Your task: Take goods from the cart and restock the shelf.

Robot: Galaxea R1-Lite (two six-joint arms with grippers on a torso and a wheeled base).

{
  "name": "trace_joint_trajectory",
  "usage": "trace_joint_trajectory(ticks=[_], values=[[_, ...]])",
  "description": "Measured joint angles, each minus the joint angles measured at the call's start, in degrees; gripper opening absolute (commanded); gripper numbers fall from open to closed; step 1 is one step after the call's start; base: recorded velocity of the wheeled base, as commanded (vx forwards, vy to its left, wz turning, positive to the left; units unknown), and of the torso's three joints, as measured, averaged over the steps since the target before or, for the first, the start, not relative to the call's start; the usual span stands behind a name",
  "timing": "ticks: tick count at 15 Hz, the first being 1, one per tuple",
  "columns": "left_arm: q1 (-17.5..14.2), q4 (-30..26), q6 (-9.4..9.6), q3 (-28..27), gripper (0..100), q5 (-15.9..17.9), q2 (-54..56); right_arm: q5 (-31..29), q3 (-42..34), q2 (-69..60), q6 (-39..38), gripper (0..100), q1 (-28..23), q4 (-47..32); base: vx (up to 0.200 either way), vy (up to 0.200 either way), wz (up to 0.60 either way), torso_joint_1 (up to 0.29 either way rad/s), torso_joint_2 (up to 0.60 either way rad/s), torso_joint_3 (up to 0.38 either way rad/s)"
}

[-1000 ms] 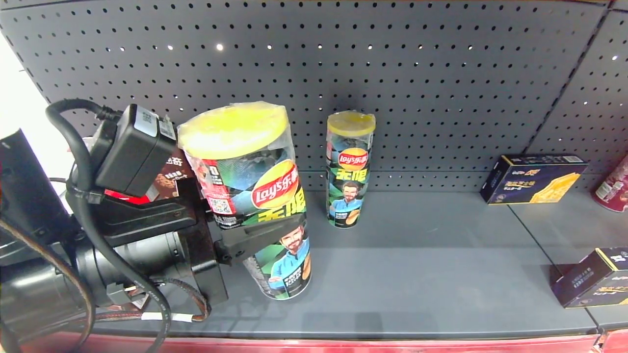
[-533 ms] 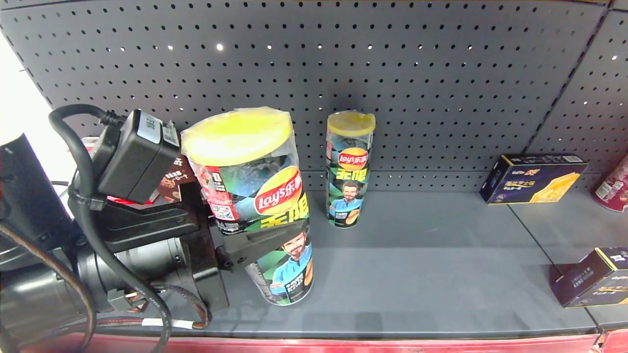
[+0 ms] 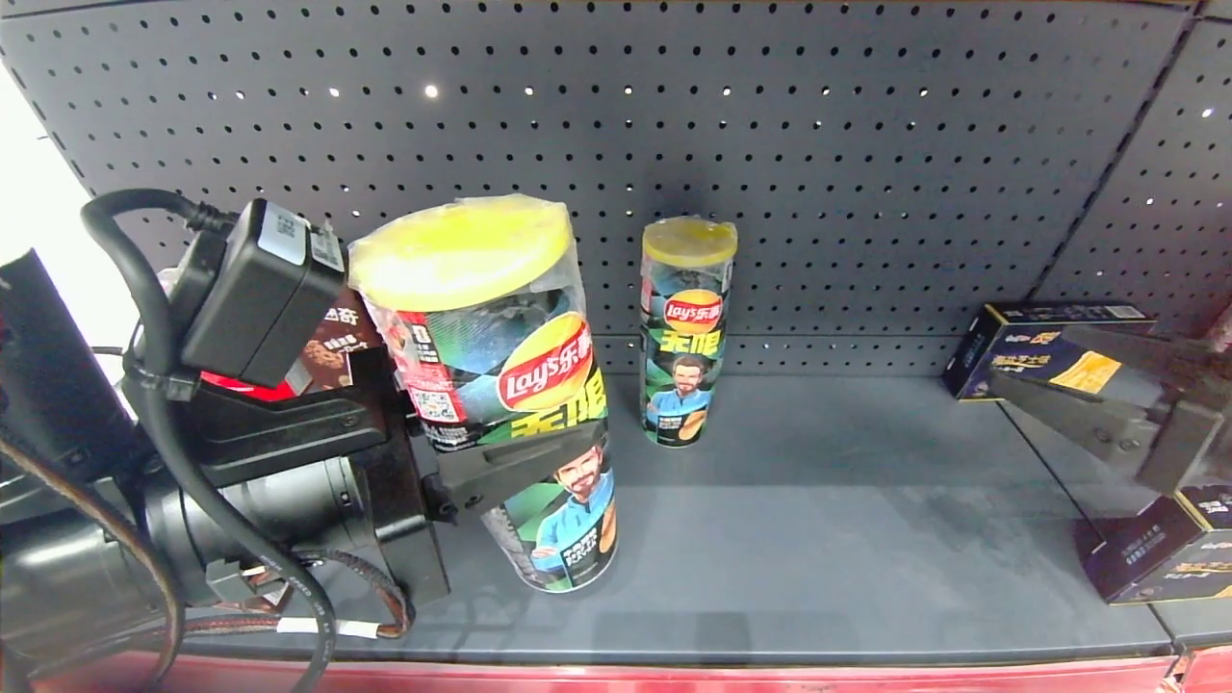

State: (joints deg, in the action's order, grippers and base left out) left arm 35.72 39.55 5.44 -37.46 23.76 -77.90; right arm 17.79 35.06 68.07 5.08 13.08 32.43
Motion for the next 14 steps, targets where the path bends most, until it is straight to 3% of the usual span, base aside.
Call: trace_joint_trajectory(ticks=[2, 4, 8, 14], values=[[-0.2, 0.0, -0.05, -0.4, 0, 0.0, 0.0, 4.2, 3.1, 8.7, 1.2, 100, 0.2, 6.5, 0.000, 0.000, 0.00, 0.000, 0.00, 0.000], [-0.5, -0.1, -0.18, -0.4, 0, -0.1, 0.0, 14.3, 9.3, 17.0, 2.2, 100, 0.6, 10.3, 0.000, 0.000, 0.00, 0.000, 0.00, 0.000], [-0.5, -0.1, -0.18, -0.3, 0, -0.1, -0.1, 29.5, 15.6, 25.8, 2.7, 100, 4.9, 11.4, 0.000, 0.000, 0.00, 0.000, 0.00, 0.000], [-0.4, -0.1, -0.43, 0.0, 0, 0.0, 0.0, 33.9, 25.3, 33.8, 2.8, 100, 6.9, 11.4, 0.000, 0.000, 0.00, 0.000, 0.00, 0.000]])
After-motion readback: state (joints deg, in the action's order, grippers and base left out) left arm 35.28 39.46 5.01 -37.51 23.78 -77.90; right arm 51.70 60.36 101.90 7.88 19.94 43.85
